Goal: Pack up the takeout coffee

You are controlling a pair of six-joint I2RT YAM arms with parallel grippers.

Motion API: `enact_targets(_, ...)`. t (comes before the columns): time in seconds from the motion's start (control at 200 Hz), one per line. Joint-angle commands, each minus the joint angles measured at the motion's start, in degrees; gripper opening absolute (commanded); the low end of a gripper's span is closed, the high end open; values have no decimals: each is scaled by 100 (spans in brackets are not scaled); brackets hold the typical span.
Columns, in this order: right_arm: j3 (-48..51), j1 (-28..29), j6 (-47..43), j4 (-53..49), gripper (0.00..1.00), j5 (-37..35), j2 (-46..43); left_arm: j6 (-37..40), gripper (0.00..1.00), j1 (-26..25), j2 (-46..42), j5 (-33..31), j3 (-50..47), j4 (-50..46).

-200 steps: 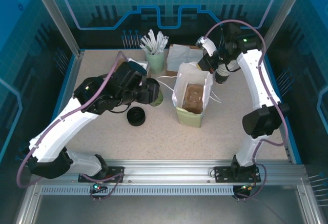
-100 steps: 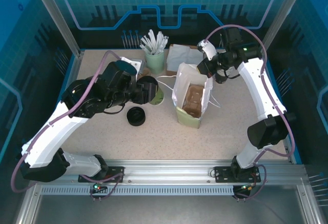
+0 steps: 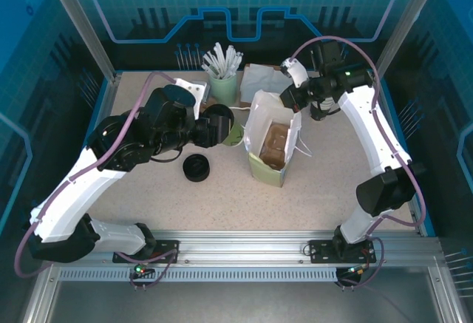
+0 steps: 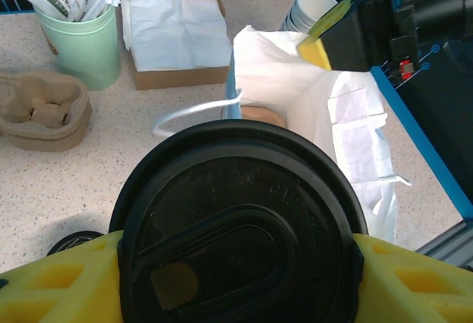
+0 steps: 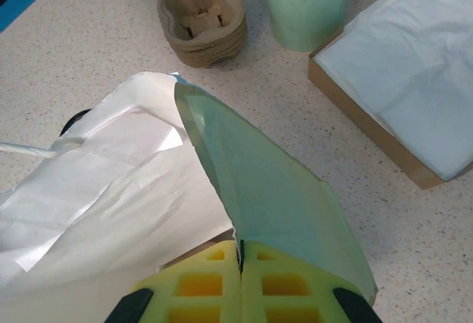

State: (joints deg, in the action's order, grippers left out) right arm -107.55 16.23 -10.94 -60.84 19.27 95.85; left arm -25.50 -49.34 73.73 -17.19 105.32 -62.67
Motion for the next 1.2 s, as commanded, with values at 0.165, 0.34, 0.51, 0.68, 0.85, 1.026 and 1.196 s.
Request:
enact_targets(0.165,-95,516,708,50,0,-339,-111,34,59,-143,-105,190,271,247)
enact_targets(0.34,-202,705,991,16,0,-672,-49,99,59,-285,-114,234,219,403)
enact_targets(0.51,-441,730,1064,-90,0,-742,1,115,59,-322,-52,279,248,518)
enact_targets(0.68,-757,810,1147,-229,0,-775,125,225,60,-322,46,269,219,760)
enact_targets(0.85,-601,906,1232,-209,0,-811,120,662,59,-321,211,-25,106,1093)
enact_targets(1.026,-250,933,1330,-20,0,-530,49,1017,60,-256,342,-363,-335,1723)
enact_targets(1.196,-230,952,1370,-132,0,-219,115,1126,60,-217,627,-402,-496,1879)
